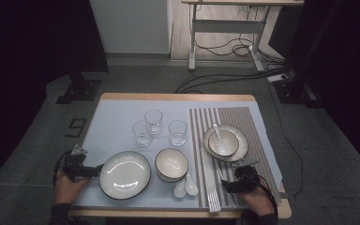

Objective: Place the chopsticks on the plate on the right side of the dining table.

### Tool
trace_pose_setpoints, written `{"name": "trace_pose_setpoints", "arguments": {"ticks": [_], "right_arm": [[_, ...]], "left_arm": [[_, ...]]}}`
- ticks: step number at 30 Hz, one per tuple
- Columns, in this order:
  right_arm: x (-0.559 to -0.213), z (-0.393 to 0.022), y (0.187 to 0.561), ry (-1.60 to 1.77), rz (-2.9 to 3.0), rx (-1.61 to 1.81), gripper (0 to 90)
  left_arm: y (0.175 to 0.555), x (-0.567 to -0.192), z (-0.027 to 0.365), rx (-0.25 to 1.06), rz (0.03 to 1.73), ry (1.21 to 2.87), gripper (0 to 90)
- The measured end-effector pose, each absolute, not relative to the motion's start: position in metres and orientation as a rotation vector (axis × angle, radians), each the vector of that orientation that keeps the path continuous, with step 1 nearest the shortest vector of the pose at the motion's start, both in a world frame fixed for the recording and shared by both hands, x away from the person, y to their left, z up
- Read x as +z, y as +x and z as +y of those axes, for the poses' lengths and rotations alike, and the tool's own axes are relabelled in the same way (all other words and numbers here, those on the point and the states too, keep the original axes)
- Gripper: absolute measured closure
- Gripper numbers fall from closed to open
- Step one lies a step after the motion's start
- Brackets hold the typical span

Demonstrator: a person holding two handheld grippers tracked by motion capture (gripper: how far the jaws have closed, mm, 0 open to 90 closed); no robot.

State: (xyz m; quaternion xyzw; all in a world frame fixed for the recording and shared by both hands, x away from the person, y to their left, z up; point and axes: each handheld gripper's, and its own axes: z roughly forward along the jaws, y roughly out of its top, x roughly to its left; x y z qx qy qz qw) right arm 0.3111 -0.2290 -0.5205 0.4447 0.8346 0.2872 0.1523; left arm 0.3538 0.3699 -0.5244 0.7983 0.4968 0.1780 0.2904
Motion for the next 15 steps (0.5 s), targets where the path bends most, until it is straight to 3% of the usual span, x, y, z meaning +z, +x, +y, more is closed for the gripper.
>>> {"name": "trace_pose_setpoints", "arguments": {"ticks": [7, 15], "right_arm": [[-0.518, -0.237, 0.313, 1.312, 2.399, 0.799, 19.9], [-0.512, -0.244, 0.316, 1.339, 2.422, 0.757, 34.0]], "left_arm": [[0.354, -0.524, 0.370, 0.475, 1.325, 2.129, 0.0], [0.354, -0.524, 0.370, 0.476, 1.325, 2.129, 0.0]]}}
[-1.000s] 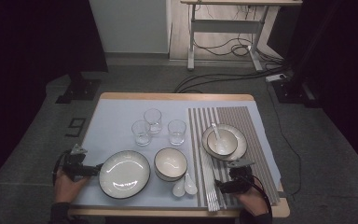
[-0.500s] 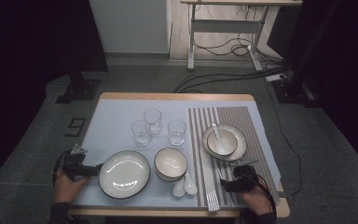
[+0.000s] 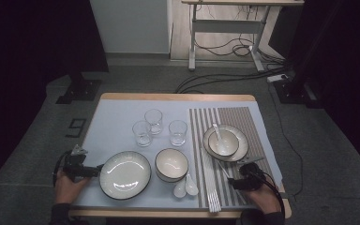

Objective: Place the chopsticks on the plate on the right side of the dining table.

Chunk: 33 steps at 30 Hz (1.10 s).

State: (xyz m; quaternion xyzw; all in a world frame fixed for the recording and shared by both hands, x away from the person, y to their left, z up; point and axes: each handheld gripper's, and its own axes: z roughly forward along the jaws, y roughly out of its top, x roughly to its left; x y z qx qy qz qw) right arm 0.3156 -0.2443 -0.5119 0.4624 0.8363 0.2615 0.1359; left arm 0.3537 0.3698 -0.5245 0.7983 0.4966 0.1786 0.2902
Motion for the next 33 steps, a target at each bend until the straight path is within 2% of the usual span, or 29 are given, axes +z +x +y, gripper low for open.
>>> {"name": "trace_pose_setpoints", "arguments": {"ticks": [9, 21, 28, 33], "right_arm": [[-0.505, -0.248, 0.322, 1.312, 2.528, 0.650, 41.8], [-0.493, -0.247, 0.335, 1.222, 2.725, 0.389, 58.6], [-0.490, -0.248, 0.346, 1.217, 2.782, 0.251, 62.4], [-0.489, -0.246, 0.350, 1.188, 2.805, 0.178, 70.4]], "left_arm": [[0.354, -0.524, 0.370, 0.477, 1.325, 2.129, 0.0], [0.354, -0.524, 0.370, 0.476, 1.324, 2.132, 0.0], [0.354, -0.525, 0.370, 0.478, 1.323, 2.129, 0.0], [0.354, -0.525, 0.370, 0.478, 1.323, 2.129, 0.0]]}}
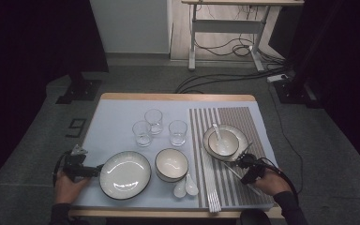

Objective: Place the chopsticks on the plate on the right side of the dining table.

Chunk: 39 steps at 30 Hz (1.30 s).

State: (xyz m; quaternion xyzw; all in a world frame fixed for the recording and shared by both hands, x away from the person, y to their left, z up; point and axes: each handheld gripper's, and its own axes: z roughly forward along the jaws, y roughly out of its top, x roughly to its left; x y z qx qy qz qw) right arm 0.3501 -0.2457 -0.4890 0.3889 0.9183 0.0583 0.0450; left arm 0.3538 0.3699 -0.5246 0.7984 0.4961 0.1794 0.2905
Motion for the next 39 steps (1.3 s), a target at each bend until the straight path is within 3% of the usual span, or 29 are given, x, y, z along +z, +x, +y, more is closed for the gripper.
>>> {"name": "trace_pose_setpoints", "arguments": {"ticks": [11, 39], "right_arm": [[-0.489, -0.243, 0.365, 1.193, 2.900, 0.083, 82.7], [-0.479, -0.243, 0.344, 1.160, 2.924, 0.155, 84.1]], "left_arm": [[0.354, -0.525, 0.370, 0.478, 1.323, 2.129, 0.0], [0.354, -0.525, 0.370, 0.478, 1.323, 2.130, 0.0]]}}
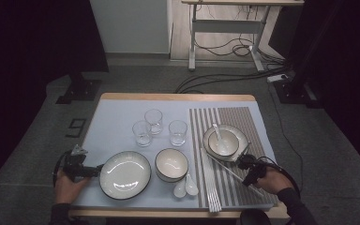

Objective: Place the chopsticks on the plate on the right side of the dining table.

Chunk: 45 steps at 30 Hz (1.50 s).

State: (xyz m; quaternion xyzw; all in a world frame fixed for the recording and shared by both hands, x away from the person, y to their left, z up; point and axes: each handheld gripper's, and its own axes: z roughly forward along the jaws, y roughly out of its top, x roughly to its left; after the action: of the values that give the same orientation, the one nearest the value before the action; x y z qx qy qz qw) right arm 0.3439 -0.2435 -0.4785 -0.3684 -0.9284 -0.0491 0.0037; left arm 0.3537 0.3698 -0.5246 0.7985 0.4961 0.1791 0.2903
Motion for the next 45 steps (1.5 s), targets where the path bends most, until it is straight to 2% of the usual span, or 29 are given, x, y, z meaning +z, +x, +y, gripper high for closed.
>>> {"name": "trace_pose_setpoints", "arguments": {"ticks": [20, 31, 45], "right_arm": [[-0.443, -0.234, 0.324, -1.076, -2.931, -0.262, 84.1], [-0.424, -0.244, 0.332, -1.133, -2.952, -0.285, 84.1], [-0.421, -0.268, 0.350, -1.266, -2.935, -0.270, 84.1]], "left_arm": [[0.354, -0.525, 0.370, 0.480, 1.323, 2.129, 0.0], [0.354, -0.525, 0.370, 0.479, 1.324, 2.127, 0.0], [0.354, -0.525, 0.370, 0.479, 1.324, 2.127, 0.0]]}}
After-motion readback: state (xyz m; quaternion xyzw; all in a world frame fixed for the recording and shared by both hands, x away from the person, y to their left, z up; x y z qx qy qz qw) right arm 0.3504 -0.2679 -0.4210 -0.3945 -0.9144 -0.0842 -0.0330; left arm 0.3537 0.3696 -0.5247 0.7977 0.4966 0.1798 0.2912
